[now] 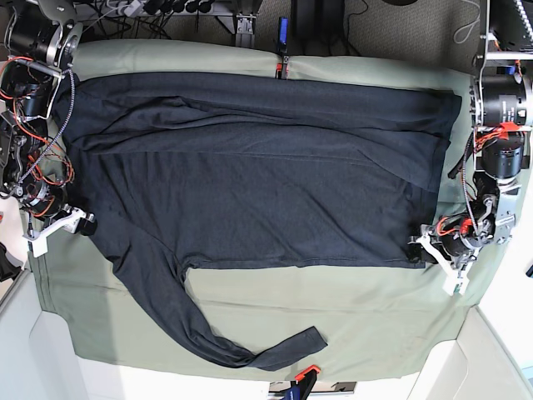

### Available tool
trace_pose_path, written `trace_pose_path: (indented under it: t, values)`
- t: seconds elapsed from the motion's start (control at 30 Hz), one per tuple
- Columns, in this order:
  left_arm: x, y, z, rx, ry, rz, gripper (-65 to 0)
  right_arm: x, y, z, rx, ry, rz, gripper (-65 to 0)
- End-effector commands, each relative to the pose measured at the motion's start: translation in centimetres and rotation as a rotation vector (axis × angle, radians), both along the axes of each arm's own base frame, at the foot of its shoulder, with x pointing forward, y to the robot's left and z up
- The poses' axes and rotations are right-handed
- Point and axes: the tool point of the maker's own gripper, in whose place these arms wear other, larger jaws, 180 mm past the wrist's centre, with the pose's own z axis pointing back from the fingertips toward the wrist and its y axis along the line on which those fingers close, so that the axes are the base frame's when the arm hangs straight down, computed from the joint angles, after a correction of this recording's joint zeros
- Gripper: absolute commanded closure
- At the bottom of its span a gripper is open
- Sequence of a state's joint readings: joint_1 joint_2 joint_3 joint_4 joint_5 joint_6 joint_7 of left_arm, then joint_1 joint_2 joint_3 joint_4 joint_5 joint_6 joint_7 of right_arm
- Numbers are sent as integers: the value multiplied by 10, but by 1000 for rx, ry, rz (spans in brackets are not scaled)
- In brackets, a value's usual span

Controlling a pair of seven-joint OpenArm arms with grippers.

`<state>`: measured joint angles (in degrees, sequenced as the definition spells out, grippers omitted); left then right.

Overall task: Fold the T-shirt properly
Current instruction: 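Move both grippers to the hem corners and grasp them, then fold the hem up over the body with both grippers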

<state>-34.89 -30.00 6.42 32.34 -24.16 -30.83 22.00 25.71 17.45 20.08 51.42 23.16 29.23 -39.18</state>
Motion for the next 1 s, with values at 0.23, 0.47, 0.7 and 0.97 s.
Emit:
trace_pose_path:
  t: [0.23,0.47,0.7,0.97]
  values:
    - [7,8,17,71,-17,-71,0,9,-2,15,7,-35,8,0]
    - [5,34,58,88,-38,-103,0,11,-9,32,-60,-67,32,0]
    - [-7,45,103,7,-31,-119,0,-7,-9,55,-140,-122,81,0]
    - [-56,68,113,34,34,-158,0,-49,-3,49,-205,-117,128,0]
